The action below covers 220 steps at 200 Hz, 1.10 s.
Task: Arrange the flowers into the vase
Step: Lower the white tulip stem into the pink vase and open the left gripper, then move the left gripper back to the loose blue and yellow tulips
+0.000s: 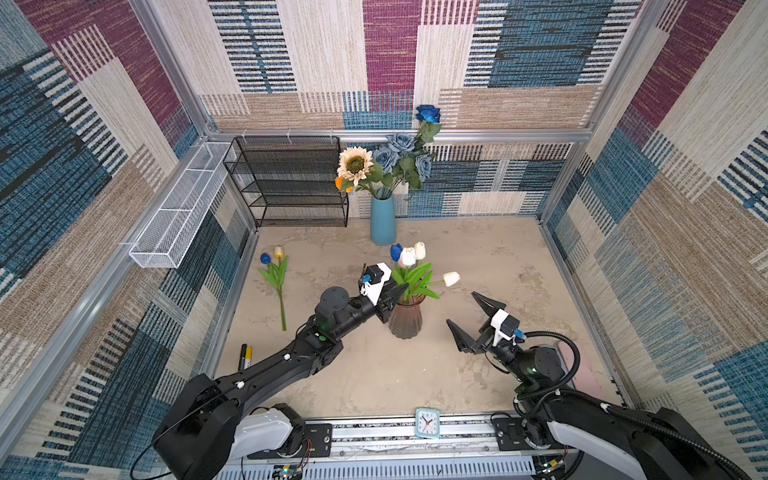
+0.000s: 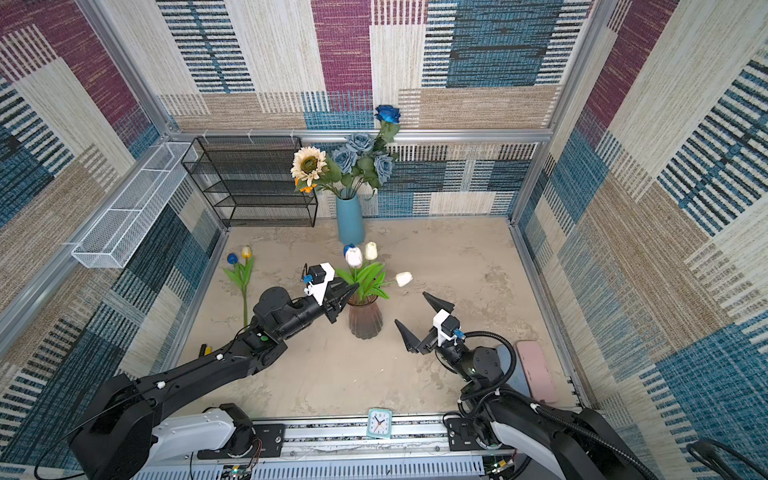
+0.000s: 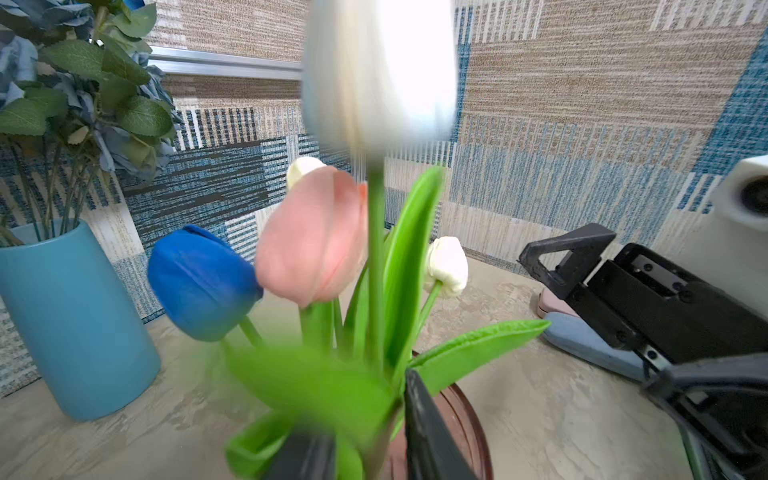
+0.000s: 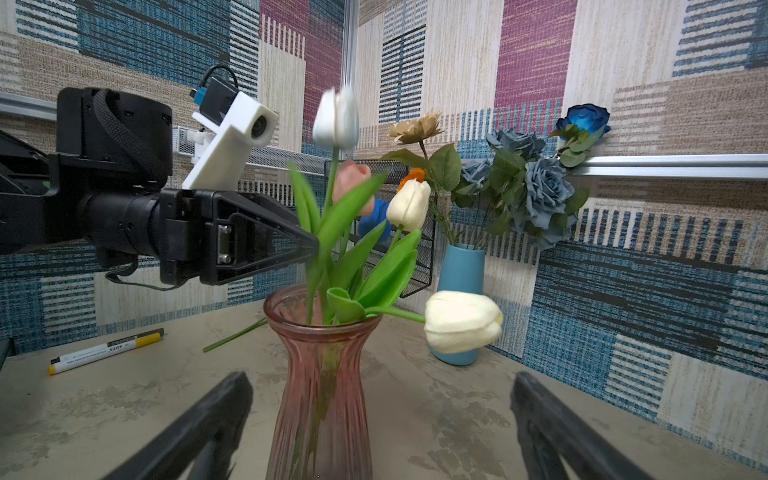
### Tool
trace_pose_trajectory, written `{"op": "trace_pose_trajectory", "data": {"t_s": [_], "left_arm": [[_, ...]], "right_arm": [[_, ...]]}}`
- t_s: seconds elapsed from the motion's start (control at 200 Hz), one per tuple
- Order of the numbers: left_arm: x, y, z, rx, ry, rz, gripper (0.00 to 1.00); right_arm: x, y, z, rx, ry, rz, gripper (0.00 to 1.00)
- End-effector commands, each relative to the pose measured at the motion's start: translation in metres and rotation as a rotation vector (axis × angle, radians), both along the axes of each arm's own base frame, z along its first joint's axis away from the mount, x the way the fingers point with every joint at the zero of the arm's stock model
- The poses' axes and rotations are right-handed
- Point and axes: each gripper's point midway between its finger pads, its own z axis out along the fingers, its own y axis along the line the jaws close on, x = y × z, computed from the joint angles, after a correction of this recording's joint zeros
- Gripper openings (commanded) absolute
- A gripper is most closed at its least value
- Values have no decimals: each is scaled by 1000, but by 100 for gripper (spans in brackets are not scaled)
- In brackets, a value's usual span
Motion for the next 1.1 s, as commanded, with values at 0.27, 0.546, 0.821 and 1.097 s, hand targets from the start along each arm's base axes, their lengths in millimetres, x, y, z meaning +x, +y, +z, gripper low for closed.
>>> {"op": "trace_pose_trajectory", "data": {"t_s": [0.27, 0.546, 0.821, 1.097], "left_arm": [[5, 22, -13, 139, 10, 111, 37], [25, 93, 11, 133, -16, 338, 40], [58, 209, -6, 106, 103, 793, 48], [100, 343, -123, 115, 799, 1178, 42]], "right_arm": [[-1, -2, 3, 9, -15, -9, 100], [-1, -2, 4, 10, -18, -6, 100], [-1, 0, 2, 7, -12, -2, 100], [-1, 0, 3, 7, -11, 6, 100]]}}
